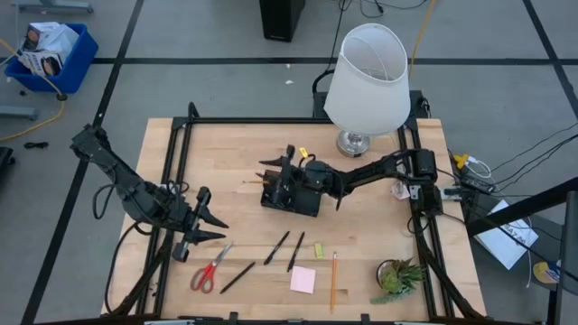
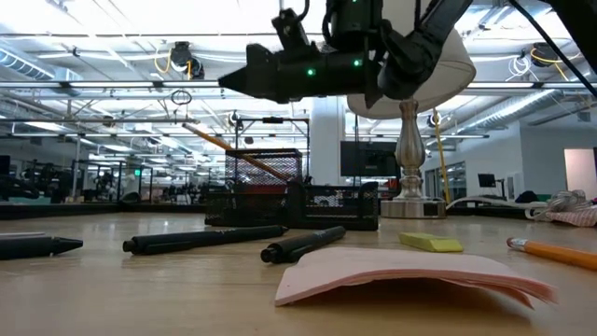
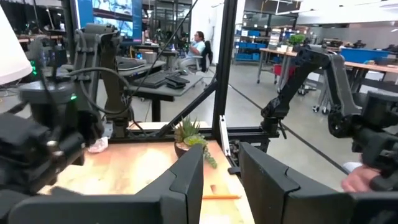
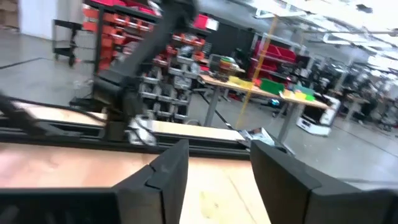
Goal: Pick and place office supplies into organizer
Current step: Put the yellow pencil into the black desk organizer
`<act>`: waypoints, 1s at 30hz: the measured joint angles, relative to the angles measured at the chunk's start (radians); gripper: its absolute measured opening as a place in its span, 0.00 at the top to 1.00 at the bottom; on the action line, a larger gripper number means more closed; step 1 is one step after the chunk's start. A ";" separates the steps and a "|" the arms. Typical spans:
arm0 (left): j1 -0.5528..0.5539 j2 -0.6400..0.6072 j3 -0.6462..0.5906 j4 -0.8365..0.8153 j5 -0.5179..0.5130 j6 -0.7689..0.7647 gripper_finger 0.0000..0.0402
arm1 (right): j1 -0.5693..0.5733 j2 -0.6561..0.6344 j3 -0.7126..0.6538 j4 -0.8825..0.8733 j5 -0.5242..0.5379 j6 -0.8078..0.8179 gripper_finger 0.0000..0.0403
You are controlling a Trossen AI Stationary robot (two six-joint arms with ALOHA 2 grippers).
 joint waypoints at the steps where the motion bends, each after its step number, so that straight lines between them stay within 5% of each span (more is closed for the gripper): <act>1: 0.000 0.000 0.000 -0.001 0.000 -0.002 0.74 | 0.014 0.000 0.000 0.003 0.000 -0.013 0.58; 12: 0.000 0.000 0.000 -0.016 -0.008 -0.004 0.74 | 0.143 0.000 0.008 0.002 0.291 -0.256 0.61; 19: 0.000 0.000 0.000 -0.013 -0.009 0.003 0.74 | 0.081 0.007 0.109 -0.289 0.248 -0.082 0.58; 30: 0.000 0.000 0.000 -0.011 -0.010 0.045 0.74 | 0.073 0.009 0.151 -0.464 0.174 -0.004 0.50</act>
